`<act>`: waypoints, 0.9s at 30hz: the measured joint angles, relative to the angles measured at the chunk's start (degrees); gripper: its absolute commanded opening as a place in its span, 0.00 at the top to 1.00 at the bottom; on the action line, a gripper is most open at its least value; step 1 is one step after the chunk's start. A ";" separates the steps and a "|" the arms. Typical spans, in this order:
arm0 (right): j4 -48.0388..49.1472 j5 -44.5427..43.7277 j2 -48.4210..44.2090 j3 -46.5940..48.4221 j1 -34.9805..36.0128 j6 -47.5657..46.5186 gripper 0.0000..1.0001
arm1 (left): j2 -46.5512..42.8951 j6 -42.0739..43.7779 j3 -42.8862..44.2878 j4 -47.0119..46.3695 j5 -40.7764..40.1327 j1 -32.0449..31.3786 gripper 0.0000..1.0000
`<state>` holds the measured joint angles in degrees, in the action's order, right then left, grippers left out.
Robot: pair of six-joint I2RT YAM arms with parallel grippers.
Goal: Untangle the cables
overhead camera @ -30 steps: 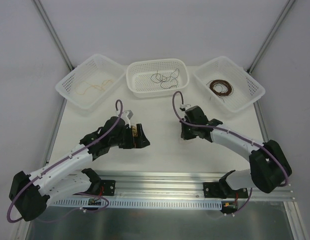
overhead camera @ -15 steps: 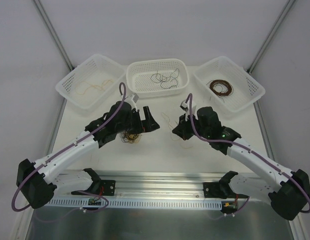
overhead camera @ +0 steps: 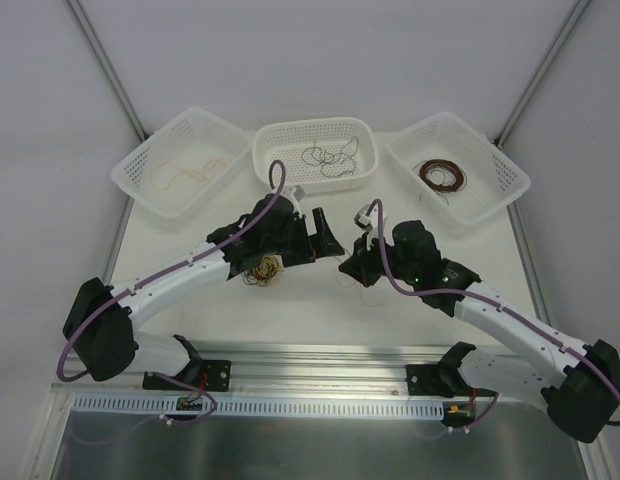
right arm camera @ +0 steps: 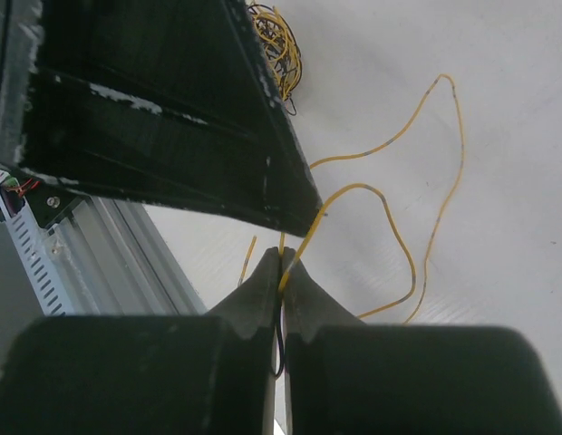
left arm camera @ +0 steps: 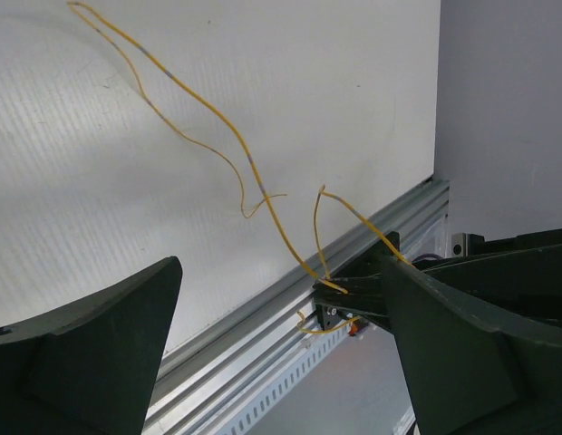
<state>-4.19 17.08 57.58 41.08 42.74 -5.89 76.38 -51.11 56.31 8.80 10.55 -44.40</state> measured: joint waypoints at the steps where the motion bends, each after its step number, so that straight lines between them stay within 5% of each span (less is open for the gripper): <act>1: 0.15 0.00 0.04 0.00 0.15 -0.22 0.99 | 0.50 -0.42 0.24 -0.42 0.17 -0.28 0.07; 18: 0.98 -1.38 2.23 -0.66 2.03 -1.64 0.99 | -5.49 -8.68 -4.90 -7.21 -2.84 -1.01 0.08; 27: 1.01 -2.34 2.75 -0.66 3.41 -2.14 0.99 | -1.53 -10.47 -4.92 -9.33 -2.60 -2.60 0.10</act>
<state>-3.18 14.74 60.34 40.42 46.15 -8.03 74.85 -61.58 51.40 -0.54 7.94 -47.00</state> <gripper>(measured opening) 0.016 0.914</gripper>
